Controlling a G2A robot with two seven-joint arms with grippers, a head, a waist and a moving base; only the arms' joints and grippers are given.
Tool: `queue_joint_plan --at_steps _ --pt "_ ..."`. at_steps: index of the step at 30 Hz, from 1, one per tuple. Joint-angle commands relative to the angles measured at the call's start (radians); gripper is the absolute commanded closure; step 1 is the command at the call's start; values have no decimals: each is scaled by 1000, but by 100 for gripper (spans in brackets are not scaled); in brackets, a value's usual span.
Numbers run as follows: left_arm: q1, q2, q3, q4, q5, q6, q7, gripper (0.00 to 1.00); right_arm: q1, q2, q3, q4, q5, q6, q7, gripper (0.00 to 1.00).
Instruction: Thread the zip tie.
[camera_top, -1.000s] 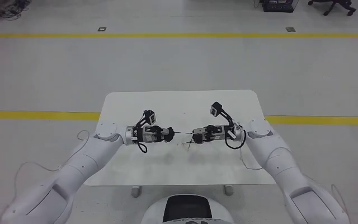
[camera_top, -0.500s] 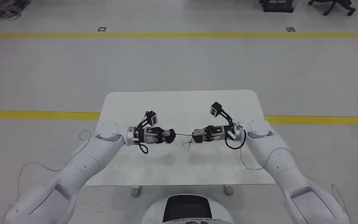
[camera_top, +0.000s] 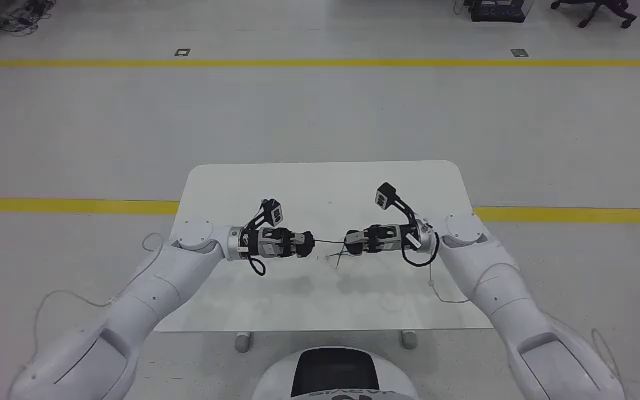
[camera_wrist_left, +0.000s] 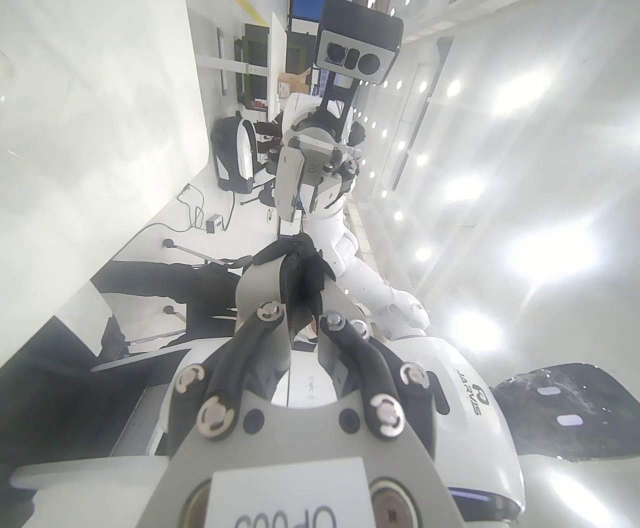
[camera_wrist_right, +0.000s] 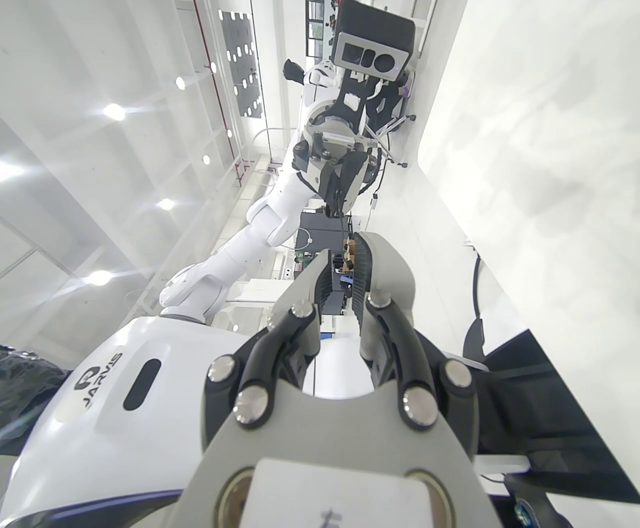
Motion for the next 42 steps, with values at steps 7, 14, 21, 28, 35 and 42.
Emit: queue_joint_plan --at_steps 7,14,21,28,35,42 --pt "1 -7 -9 13 3 4 -9 100 4 -5 -1 9 -2 0 0 87" --pt "0 -13 -17 24 8 6 -10 100 3 -6 1 5 -11 0 0 89" --pt "2 -19 -24 31 8 10 -18 100 0 -7 4 2 -14 0 0 90" --pt "2 -24 -30 37 15 13 -25 100 -1 -8 10 3 -18 0 0 87" --pt "4 -28 -37 40 21 15 -29 100 -3 -9 14 6 -16 0 0 82" --pt "6 -31 -44 42 28 17 -34 100 -1 -10 16 9 -18 0 0 91"
